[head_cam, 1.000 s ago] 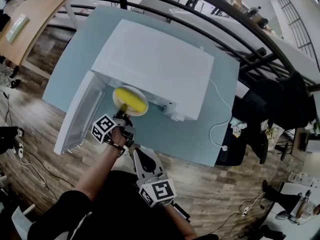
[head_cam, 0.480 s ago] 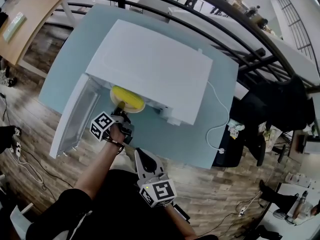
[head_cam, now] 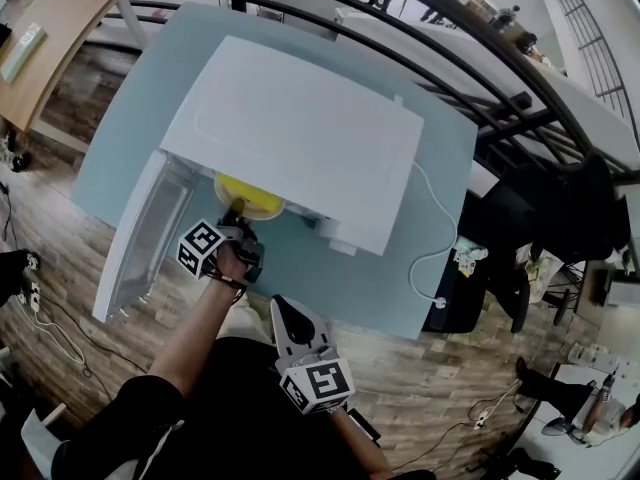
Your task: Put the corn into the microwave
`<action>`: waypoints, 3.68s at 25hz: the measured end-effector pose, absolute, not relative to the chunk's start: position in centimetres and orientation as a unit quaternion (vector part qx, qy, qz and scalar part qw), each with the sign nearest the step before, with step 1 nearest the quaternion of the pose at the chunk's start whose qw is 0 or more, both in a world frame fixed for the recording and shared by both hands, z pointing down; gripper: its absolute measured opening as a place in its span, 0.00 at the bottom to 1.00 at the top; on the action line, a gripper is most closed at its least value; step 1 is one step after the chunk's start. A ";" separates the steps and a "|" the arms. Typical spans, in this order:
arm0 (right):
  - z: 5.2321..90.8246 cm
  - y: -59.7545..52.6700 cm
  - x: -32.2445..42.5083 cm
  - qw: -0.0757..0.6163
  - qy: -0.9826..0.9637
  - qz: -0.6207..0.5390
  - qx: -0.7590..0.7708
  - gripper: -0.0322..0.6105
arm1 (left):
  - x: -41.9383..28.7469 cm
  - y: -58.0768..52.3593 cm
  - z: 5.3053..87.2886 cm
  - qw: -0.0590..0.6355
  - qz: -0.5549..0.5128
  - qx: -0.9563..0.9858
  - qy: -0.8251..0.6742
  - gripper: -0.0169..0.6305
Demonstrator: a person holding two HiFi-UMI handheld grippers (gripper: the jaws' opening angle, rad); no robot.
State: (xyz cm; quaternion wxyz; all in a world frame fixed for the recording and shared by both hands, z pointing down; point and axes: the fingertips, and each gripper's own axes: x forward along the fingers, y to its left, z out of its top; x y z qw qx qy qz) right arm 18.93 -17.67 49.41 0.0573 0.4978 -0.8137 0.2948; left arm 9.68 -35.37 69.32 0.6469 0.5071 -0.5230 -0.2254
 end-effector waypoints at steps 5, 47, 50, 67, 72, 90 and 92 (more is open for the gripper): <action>49.6 -18.4 19.6 0.061 -0.812 0.295 0.500 0.06 | 9.9 -35.9 69.7 0.647 -0.229 0.503 -0.525 0.07; 50.9 -19.5 20.3 0.060 -0.801 0.320 0.503 0.06 | 11.2 -38.0 69.6 0.588 -0.132 0.562 -0.567 0.17; 51.1 -19.3 20.2 0.057 -0.800 0.325 0.502 0.06 | 11.6 -38.4 69.3 0.586 -0.131 0.572 -0.558 0.28; 51.3 -18.8 20.4 0.054 -0.797 0.326 0.506 0.06 | 12.1 -38.5 70.4 0.591 -0.102 0.571 -0.560 0.31; 51.1 -18.7 20.2 0.051 -0.797 0.323 0.508 0.06 | 12.0 -38.0 70.0 0.590 -0.099 0.576 -0.557 0.31; 50.2 -16.4 17.7 0.030 -0.792 0.319 0.520 0.06 | 10.4 -31.3 66.7 0.550 -0.048 0.652 -0.520 0.03; 50.1 -16.0 17.5 0.027 -0.790 0.318 0.523 0.06 | 10.5 -30.6 66.0 0.544 -0.047 0.664 -0.510 0.03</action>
